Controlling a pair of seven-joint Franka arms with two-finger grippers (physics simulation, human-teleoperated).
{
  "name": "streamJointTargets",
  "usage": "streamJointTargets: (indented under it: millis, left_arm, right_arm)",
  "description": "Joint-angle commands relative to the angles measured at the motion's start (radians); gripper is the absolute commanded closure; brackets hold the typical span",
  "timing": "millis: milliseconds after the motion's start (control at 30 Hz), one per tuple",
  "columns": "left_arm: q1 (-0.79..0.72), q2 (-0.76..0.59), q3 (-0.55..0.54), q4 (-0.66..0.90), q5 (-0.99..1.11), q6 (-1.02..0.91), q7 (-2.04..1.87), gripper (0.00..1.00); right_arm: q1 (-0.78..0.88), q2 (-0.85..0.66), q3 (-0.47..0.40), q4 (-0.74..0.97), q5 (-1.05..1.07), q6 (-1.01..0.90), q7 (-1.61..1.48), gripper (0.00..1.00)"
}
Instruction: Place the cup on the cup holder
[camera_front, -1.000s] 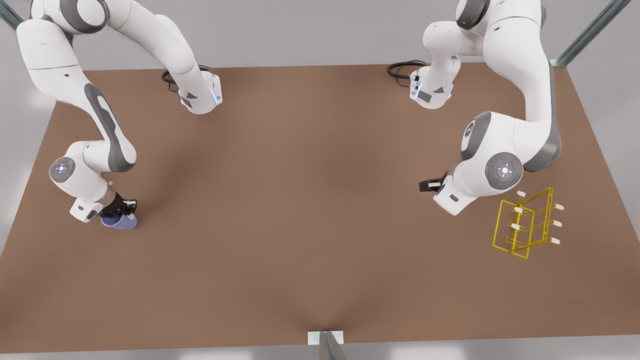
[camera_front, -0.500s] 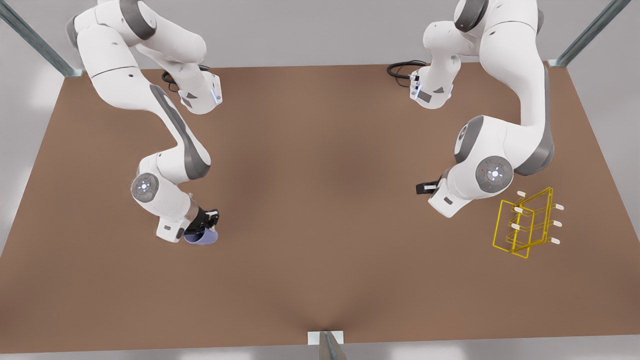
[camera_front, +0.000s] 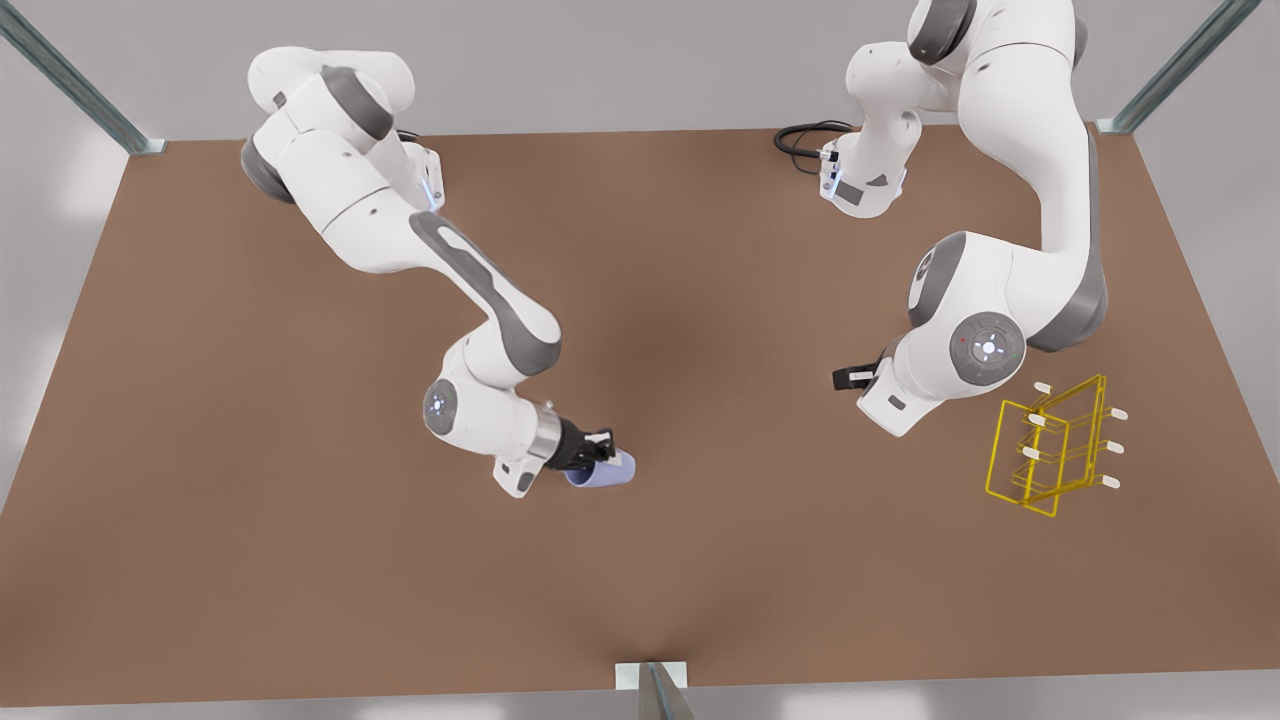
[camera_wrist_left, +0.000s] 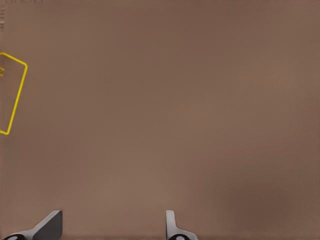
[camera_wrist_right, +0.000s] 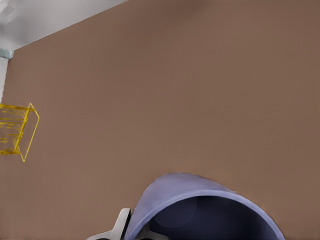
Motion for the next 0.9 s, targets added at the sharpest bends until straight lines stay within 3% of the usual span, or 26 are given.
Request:
streamJointTargets:
  millis: [0, 133, 300, 433, 633, 800, 833, 867]
  left_arm:
    - [-0.001, -0.001, -0.002, 0.0, 0.021, 0.001, -0.006, 0.0]
    - [-0.001, -0.001, -0.003, 0.0, 0.026, -0.001, -0.006, 0.0]
    - [-0.001, -0.003, -0.006, 0.0, -0.001, 0.035, -0.044, 0.0]
    - [-0.019, 0.032, -0.006, 0.008, -0.067, 0.134, -0.595, 0.0]
    - [-0.003, 0.051, 0.0, 0.008, -0.173, 0.214, -1.072, 0.0]
    - [-0.032, 0.135, 0.037, 0.023, -0.098, 0.319, -1.681, 0.0]
    - [-0.03, 0.151, 0.037, 0.04, -0.098, 0.326, -1.738, 0.0]
    - [-0.032, 0.154, 0.038, 0.042, -0.098, 0.358, -1.776, 0.0]
  right_arm:
    - [-0.033, 0.06, 0.087, 0.072, 0.024, 0.094, 0.153, 0.79]
    - [-0.036, 0.126, 0.176, 0.124, 0.03, 0.095, 0.131, 0.79]
    - [0.089, 0.267, 0.21, 0.295, 0.03, 0.147, 0.156, 0.79]
    - [0.141, 0.334, 0.208, 0.371, 0.028, 0.192, 0.197, 0.79]
    - [0.189, 0.437, 0.208, 0.446, 0.024, 0.206, 0.185, 0.79]
    - [0.204, 0.494, 0.208, 0.466, 0.021, 0.218, 0.122, 0.79]
    - [0.206, 0.494, 0.208, 0.465, 0.022, 0.218, 0.127, 0.0]
    - [0.204, 0.494, 0.208, 0.465, 0.021, 0.218, 0.131, 0.0]
